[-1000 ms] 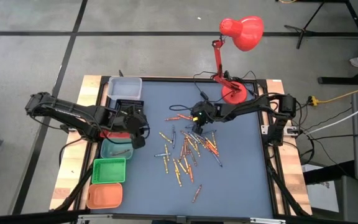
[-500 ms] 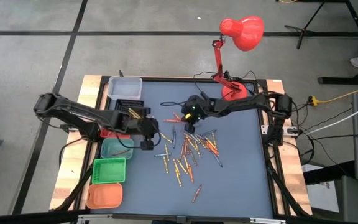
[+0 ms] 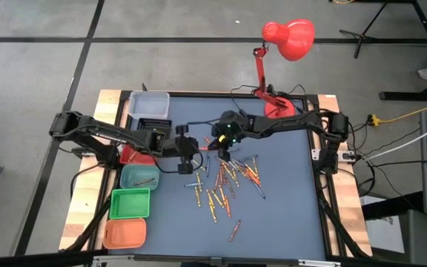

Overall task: Sort crayons
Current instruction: Put the orange crayon into the transparent bin

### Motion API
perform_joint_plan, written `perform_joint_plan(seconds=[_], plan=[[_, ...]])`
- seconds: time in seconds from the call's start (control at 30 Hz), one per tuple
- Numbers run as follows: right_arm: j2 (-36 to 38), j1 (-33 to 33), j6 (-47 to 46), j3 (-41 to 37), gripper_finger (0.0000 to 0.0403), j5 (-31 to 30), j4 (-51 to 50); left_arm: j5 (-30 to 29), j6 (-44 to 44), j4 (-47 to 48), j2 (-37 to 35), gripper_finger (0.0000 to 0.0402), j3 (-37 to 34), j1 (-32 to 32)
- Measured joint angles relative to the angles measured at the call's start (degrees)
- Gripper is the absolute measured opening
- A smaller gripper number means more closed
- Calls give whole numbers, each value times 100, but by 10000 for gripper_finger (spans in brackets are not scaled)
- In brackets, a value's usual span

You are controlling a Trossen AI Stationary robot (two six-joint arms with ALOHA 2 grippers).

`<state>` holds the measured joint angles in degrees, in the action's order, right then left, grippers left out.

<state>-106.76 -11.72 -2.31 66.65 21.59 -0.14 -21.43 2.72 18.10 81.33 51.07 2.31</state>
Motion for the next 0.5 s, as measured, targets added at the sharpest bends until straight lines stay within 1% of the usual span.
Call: perform_joint_plan(seconds=[0.17,0.4,0.5], plan=[[0,208,170,0,15,2,400,408,50,-106,6,84,0,-81],[7,394,406,2,15,-24,784,499,52,-132,6,84,0,-79],[11,428,432,2,15,-34,777,702,50,-126,6,84,0,-75]])
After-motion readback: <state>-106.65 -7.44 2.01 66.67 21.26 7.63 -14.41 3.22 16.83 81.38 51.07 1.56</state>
